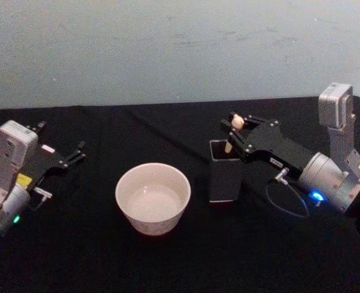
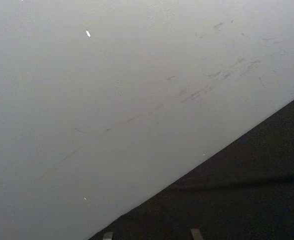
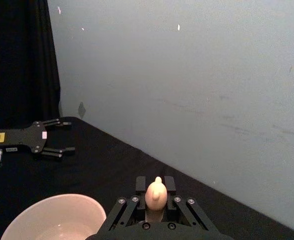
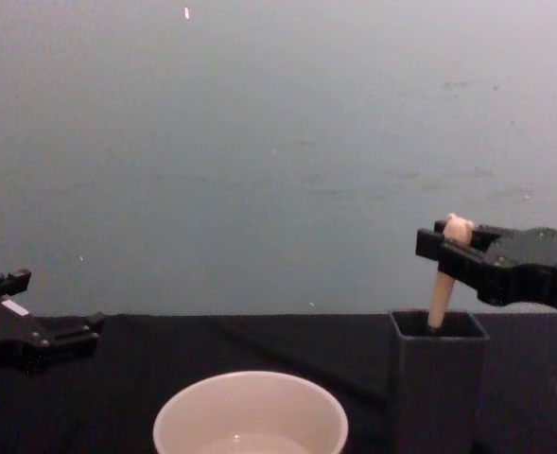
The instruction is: Pick up the stirring spoon with one hand, stir inside the cup, then place it back in its original position.
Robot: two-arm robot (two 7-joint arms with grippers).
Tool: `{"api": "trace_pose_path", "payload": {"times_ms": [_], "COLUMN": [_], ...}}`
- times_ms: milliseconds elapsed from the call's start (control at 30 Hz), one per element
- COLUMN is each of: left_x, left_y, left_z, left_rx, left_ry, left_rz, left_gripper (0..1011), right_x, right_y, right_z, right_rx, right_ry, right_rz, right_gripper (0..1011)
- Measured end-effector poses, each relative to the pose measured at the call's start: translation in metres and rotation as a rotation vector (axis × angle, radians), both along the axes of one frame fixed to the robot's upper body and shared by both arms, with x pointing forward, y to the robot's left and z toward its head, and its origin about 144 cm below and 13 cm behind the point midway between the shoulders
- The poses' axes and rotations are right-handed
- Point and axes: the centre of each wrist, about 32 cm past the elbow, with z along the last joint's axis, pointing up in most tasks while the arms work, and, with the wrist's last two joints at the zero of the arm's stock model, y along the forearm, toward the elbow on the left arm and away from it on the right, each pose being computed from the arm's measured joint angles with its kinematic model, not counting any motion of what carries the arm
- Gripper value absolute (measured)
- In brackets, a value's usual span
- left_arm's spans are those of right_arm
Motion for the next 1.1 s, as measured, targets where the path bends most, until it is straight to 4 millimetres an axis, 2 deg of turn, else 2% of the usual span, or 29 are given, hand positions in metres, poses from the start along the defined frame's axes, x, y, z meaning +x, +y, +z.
{"api": "trace_pose_path", "payload": {"times_ms": [533,1100], "left_x": [0.000,0.000], "left_y": [0.000,0.000], "left_z": [0.000,0.000], "left_rx": [0.000,0.000], "left_ry": [0.000,0.000], "left_rz": [0.000,0.000], "left_gripper": [1001,1001], "right_x": [-0.003,-0.006], "right_y": [0.006,0.008], "right_z": [-0.017,-0.025], "right_rx": [0.037,0.036], "right_ry": [0.062,0.113], "right_rz": [-0.036,-0.054], "right_gripper": [214,214]}}
